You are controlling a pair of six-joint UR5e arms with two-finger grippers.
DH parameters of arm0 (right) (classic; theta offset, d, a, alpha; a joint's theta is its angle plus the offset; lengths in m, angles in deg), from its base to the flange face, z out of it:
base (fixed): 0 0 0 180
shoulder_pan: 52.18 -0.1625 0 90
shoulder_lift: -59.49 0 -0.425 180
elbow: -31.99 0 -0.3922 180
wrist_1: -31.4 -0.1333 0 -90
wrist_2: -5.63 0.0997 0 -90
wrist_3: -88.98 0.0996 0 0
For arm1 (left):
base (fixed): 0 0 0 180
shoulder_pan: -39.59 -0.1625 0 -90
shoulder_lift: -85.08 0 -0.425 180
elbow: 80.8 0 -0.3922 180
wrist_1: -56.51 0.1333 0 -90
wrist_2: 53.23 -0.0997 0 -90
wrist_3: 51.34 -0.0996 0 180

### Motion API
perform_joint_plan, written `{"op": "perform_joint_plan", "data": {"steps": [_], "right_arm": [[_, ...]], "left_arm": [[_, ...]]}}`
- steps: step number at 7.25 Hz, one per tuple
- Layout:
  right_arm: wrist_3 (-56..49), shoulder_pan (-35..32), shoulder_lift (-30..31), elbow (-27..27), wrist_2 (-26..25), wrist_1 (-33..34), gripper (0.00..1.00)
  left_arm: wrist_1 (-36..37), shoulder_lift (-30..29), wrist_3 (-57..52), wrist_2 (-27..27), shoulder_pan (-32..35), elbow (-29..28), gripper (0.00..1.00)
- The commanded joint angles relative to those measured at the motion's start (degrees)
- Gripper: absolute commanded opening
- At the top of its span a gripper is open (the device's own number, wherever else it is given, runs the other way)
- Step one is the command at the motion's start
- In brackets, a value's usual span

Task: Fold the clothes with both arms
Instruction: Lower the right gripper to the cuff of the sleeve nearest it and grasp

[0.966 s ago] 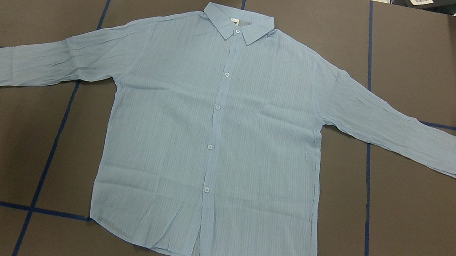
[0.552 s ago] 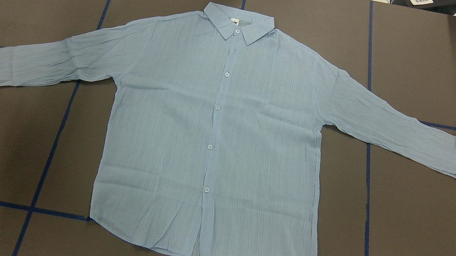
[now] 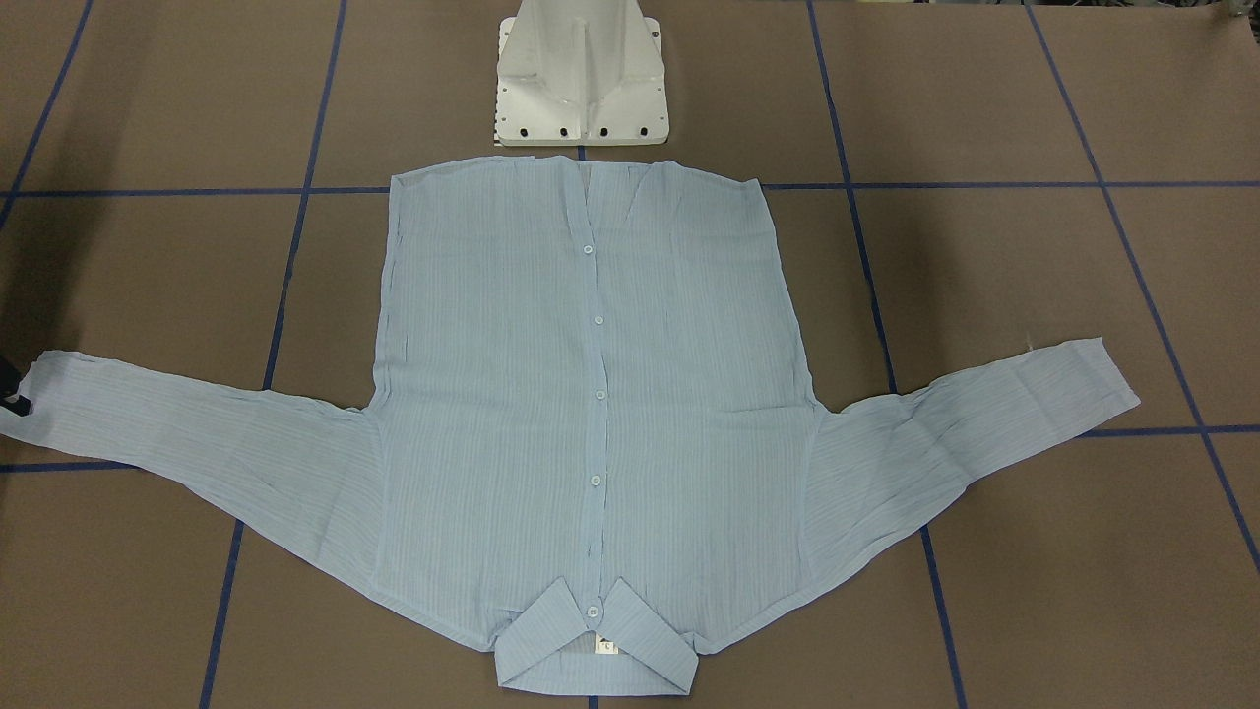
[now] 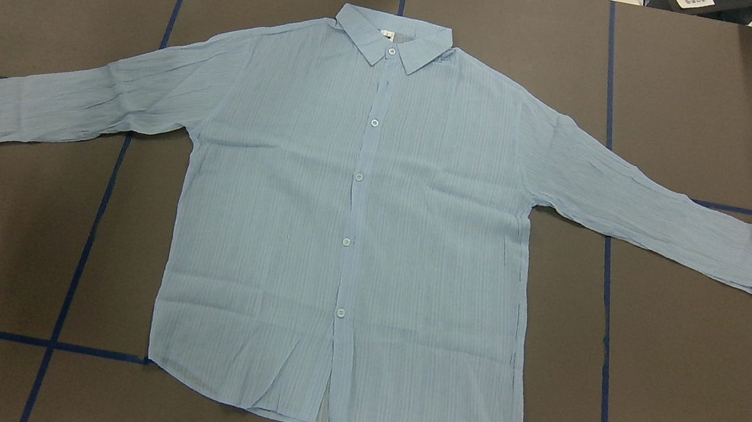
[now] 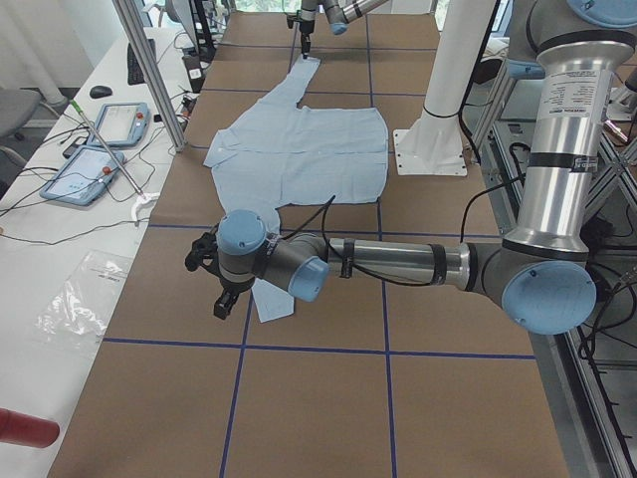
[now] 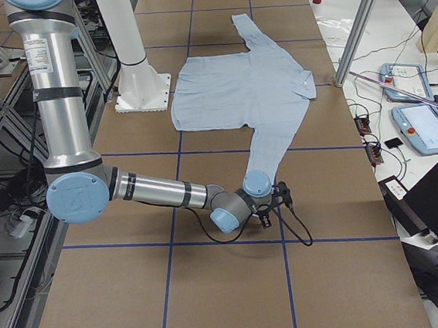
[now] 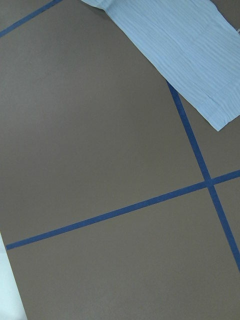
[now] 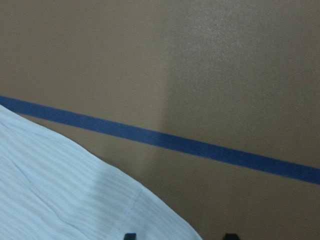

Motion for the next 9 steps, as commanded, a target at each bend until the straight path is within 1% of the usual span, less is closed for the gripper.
{"op": "perform_joint_plan", "data": {"steps": [1,3,5,6,8,9], "right_arm": [[-0.07,0.06,-0.07,0.06,0.10,0.18,0.19],[-0.07,-0.12,-0.07,0.59,0.27,0.09,0.00],[0.28,-0.38,0.10,0.67,0.10,-0.60,0.00],[0.72,-1.52,0.02,2.15,2.19,0.00,0.00],[0.81,-5.03,-0.07,5.31,9.64,0.01,0.00],[1.51,-5.39,-0.07,7.59,10.98,-0.08,0.00]], "left_arm": [[-0.02,0.02,-0.01,0.01,0.00,-0.15,1.00],[0.07,0.10,-0.01,0.01,0.00,-0.42,1.00],[0.07,0.11,-0.01,0.01,0.00,-0.86,1.00],[0.07,0.11,-0.01,0.01,0.00,-0.95,1.00],[0.07,0.11,-0.09,0.01,0.00,-0.95,1.00],[0.07,0.11,-0.09,0.01,0.00,-0.95,1.00]]}}
